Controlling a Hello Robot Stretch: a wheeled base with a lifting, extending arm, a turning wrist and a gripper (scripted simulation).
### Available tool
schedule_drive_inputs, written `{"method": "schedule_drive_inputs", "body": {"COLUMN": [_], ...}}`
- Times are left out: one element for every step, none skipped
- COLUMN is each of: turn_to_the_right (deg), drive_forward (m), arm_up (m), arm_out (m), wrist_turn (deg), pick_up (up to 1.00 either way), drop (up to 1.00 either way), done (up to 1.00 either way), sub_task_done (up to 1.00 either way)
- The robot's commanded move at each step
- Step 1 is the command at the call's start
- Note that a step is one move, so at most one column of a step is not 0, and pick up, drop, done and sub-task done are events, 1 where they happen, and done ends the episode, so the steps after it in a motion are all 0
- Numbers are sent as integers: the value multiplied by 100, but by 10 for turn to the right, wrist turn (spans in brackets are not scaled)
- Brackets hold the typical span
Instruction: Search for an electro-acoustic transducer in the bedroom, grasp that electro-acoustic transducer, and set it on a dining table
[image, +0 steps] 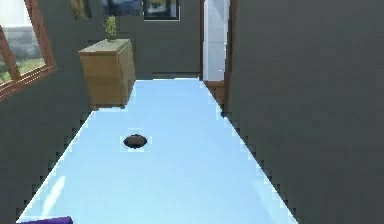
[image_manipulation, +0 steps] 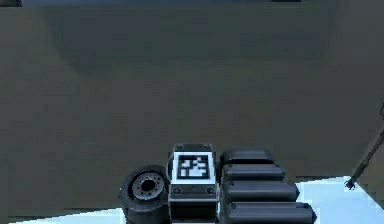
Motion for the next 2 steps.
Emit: {"method": "schedule_drive_inputs", "body": {"turn_to_the_right": [0,0], "drive_forward": [100,100], "arm_up": [0,0], "arm_out": [0,0], "wrist_turn": [0,0], "pick_up": [0,0], "drop": [0,0], "done": [0,0], "sub_task_done": [0,0]}}
